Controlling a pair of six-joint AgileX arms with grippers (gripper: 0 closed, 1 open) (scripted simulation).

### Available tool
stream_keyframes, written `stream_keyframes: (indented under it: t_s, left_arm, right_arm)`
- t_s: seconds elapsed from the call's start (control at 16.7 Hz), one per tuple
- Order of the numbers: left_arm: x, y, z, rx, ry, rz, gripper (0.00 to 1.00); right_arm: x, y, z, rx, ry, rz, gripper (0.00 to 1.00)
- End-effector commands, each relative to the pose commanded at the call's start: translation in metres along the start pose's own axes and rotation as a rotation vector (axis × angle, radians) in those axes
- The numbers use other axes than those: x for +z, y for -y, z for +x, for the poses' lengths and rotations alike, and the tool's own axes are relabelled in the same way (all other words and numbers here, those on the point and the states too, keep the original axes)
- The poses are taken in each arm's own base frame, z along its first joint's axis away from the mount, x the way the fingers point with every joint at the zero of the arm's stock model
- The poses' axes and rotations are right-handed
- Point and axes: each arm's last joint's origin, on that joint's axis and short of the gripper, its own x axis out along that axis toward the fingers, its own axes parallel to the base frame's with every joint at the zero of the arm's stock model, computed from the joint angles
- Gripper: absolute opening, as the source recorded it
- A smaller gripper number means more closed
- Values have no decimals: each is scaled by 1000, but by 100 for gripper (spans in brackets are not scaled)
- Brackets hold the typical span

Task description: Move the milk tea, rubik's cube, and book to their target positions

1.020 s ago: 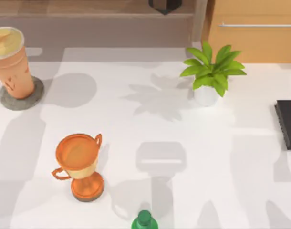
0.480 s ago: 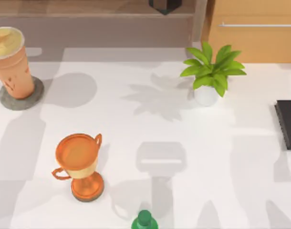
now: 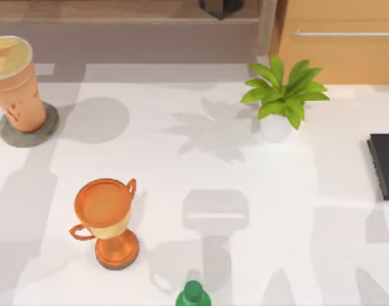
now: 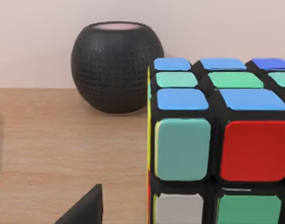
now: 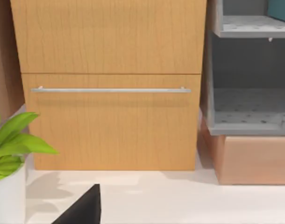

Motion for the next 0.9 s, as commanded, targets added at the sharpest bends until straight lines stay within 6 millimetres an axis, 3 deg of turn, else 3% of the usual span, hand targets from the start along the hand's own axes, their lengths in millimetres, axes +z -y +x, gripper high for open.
stream_keyframes:
  t_s: [0.24, 0.42, 0.6, 0.9]
  left_arm:
    - [-1, -1, 1, 3, -2, 0, 100]
    - [5, -3, -15, 2, 3, -1, 100]
    - [10, -8, -56, 1, 7, -2, 100]
    - [-8, -18, -158, 0, 7, -4, 100]
  right_arm:
    - [0, 0, 0, 0, 0, 0, 100]
    - [0, 0, 0, 0, 0, 0, 100]
    - [0, 0, 0, 0, 0, 0, 100]
    - [0, 0, 0, 0, 0, 0, 100]
